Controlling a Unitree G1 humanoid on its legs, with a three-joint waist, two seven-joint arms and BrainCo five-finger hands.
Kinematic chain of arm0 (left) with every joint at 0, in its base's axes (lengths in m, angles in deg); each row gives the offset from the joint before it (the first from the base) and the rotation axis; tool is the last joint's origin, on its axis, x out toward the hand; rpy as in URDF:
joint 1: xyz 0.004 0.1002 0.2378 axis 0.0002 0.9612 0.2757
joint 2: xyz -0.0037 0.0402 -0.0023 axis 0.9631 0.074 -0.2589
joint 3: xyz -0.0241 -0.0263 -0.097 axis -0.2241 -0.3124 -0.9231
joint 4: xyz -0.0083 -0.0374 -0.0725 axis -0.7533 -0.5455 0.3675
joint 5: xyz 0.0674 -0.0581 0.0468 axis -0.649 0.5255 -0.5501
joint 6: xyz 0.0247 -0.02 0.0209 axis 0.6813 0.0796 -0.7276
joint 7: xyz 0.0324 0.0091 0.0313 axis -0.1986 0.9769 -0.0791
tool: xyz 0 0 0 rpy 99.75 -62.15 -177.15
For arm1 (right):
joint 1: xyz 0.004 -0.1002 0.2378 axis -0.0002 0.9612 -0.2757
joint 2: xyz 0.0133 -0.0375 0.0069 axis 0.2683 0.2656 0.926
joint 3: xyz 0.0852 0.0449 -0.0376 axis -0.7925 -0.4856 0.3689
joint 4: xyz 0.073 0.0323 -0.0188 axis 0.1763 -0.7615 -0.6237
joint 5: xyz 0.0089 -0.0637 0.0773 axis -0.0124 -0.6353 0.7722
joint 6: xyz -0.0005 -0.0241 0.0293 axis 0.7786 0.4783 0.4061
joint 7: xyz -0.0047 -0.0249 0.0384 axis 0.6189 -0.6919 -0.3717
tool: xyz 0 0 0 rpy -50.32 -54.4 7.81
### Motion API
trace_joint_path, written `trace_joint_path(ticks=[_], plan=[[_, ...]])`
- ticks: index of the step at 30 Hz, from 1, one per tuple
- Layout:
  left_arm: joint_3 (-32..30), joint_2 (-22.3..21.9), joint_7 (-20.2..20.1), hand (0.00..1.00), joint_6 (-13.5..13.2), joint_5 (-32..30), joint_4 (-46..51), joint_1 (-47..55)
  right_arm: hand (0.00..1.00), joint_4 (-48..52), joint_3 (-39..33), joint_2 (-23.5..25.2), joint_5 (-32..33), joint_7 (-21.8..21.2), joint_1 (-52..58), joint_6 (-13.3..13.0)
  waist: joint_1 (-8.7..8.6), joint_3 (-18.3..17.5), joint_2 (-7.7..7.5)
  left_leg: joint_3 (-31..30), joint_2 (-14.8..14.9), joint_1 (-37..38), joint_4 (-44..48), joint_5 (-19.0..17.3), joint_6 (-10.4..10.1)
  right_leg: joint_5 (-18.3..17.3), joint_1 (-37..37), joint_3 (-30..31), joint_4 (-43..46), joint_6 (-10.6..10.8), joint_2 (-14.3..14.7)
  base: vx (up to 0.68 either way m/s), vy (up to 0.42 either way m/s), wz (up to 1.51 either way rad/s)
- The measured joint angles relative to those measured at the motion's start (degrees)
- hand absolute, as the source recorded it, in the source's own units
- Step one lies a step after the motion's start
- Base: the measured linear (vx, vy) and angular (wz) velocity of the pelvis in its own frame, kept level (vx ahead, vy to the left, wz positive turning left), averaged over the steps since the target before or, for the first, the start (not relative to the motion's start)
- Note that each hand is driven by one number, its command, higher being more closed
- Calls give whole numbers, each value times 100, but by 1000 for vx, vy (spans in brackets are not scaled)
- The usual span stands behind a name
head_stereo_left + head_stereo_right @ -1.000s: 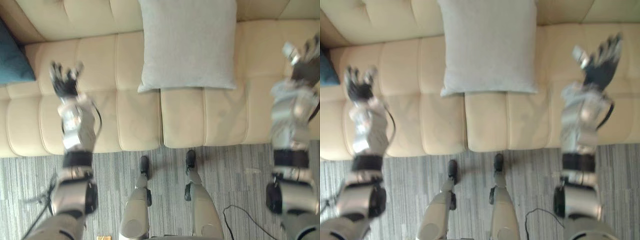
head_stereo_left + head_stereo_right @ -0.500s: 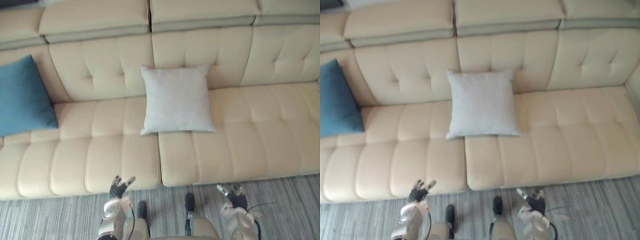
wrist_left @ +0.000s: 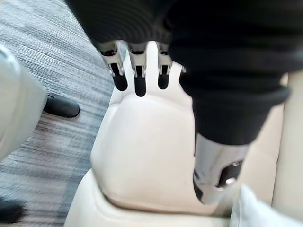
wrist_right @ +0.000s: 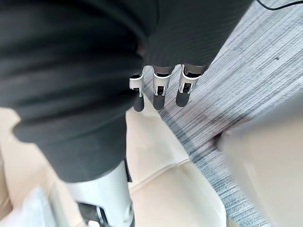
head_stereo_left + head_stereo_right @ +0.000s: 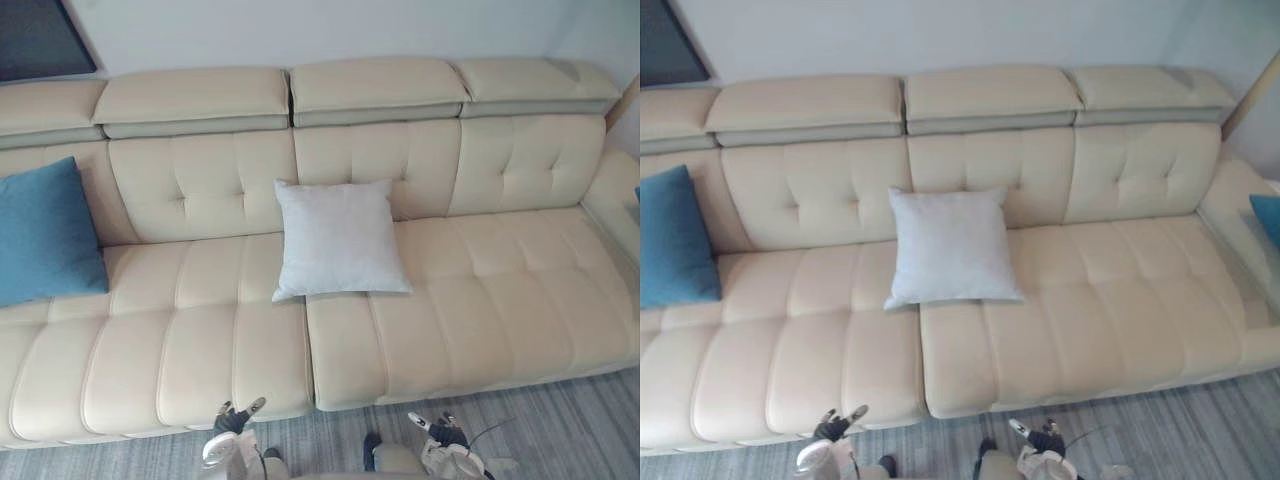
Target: Pick up cushions and gather them together orderly.
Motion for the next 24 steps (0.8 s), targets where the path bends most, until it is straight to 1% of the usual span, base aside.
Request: trace_joint_path(ticks=[1,2,3,4,5,6,7,8,9,10,11,12,13,14,15,16,17,18,19,20,21,23,24], plan=[[-233,-96,-1,0,16,31,0,-47,0,-94,0,-24,1,3,-137,10,81,-38,-21,6,56,-190,221,28,-15,-10,10,-68,-192,41,160,-24,-219,18],[-336,-218,7,0,15,41,0,-39,0,-85,-5,-63,1,9,-195,3,168,-51,96,30,175,-260,225,107,19,-12,130,-68,-531,31,290,-87,-185,-3],[-329,-304,52,0,14,48,-11,-71,0,-59,-9,-144,2,39,-309,-8,242,-42,235,26,314,-375,211,272,-42,-73,349,-135,-1041,-78,406,-151,-203,-13],[-186,-328,104,0,14,49,-16,-124,0,-43,-1,-234,6,48,-435,-24,269,2,272,15,373,-538,223,361,-159,-180,367,-296,-1346,-272,446,-191,-243,-2],[-113,-327,115,0,21,45,-59,-206,0,-31,-1,-245,13,53,-523,-51,263,82,314,-6,420,-630,224,372,-180,-266,369,-401,-1465,-426,484,-191,-204,11],[-60,-323,114,0,30,40,-108,-247,0,-24,1,-247,14,69,-550,-57,257,157,356,-55,455,-700,225,414,-248,-324,374,-497,-1530,-570,514,-212,-138,34],[74,-317,102,0,52,35,-171,-296,0,-35,9,-243,15,103,-541,-47,215,258,431,-139,522,-725,185,507,-359,-306,394,-660,-1515,-640,559,-335,-166,49],[94,-316,105,0,55,28,-161,-287,0,-43,8,-236,17,147,-482,-40,161,287,426,-124,569,-677,27,701,-391,-284,418,-789,-1507,-747,571,-352,-141,48],[90,-306,105,0,54,25,-150,-280,0,-66,15,-231,19,163,-415,-31,156,322,352,-100,567,-610,-101,795,-343,-253,426,-861,-1567,-820,545,-277,-74,30],[88,-275,104,0,53,20,-106,-300,0,-107,16,-189,22,168,-377,-26,158,328,322,22,583,-609,36,719,-259,-182,439,-912,-1667,-939,501,-198,0,12],[92,-277,101,0,54,17,-94,-288,0,-128,8,-233,32,195,-375,-22,137,333,313,130,524,-645,368,509,-115,-90,457,-941,-1823,-1006,447,-220,35,1],[93,-277,101,0,53,19,-91,-286,0,-144,7,-257,47,195,-375,-23,129,341,293,159,479,-643,633,318,-57,10,471,-951,-1947,-990,402,-251,96,-10],[94,-278,101,0,52,20,-60,-286,0,-161,7,-252,62,193,-377,-23,129,336,258,154,429,-627,998,48,-1,148,477,-976,-2098,-975,334,-200,123,-23],[93,-274,101,0,51,21,-46,-276,0,-208,9,-239,60,182,-375,-23,129,331,240,102,387,-595,1475,-274,24,253,487,-970,-2263,-887,286,-160,175,-28],[92,-277,100,0,52,23,-50,-271,0,-235,9,-234,59,173,-367,-16,128,328,244,29,360,-523,1661,-472,0,312,498,-917,-2329,-835,287,-104,208,-32],[92,-279,98,0,61,25,-69,-258,0,-232,8,-215,56,162,-324,-4,126,315,265,-51,312,-325,1462,-697,-61,419,464,-826,-2371,-732,301,-94,217,-24],[97,-298,94,0,73,25,-86,-255,0,-233,3,-217,52,159,-305,5,124,279,338,-75,294,-248,1290,-785,-90,461,451,-798,-2375,-676,322,-91,211,-29],[54,-243,103,0,109,32,-110,-248,0,-284,-20,-108,45,149,-215,75,113,267,256,70,182,-125,909,-904,25,629,462,-603,-2538,-548,302,-94,181,-21],[51,-192,102,0,112,30,-112,-201,0,-285,-20,-12,41,143,-139,102,98,176,170,132,110,-98,768,-847,74,753,503,-554,-2700,-500,274,-66,170,-28],[55,-168,101,0,114,28,-113,-180,0,-280,-19,22,38,136,-123,108,93,140,125,200,64,-38,700,-855,60,850,562,-491,-2846,-478,248,-28,155,-23],[67,-161,99,0,122,25,-123,-170,0,-280,-27,24,37,124,-109,111,69,128,108,213,4,26,696,-878,91,983,695,-403,-3058,-459,243,-7,133,-17],[164,-151,89,0,129,17,-139,-99,0,-282,-172,26,25,100,-26,109,7,42,132,256,-87,187,514,-878,95,1242,903,-297,-3452,-464,227,-3,114,-8],[167,-153,84,0,130,15,-142,-67,0,-283,-196,22,14,98,-14,109,2,-7,146,294,-90,206,469,-872,88,1266,898,-279,-3500,-456,228,33,53,-15]])
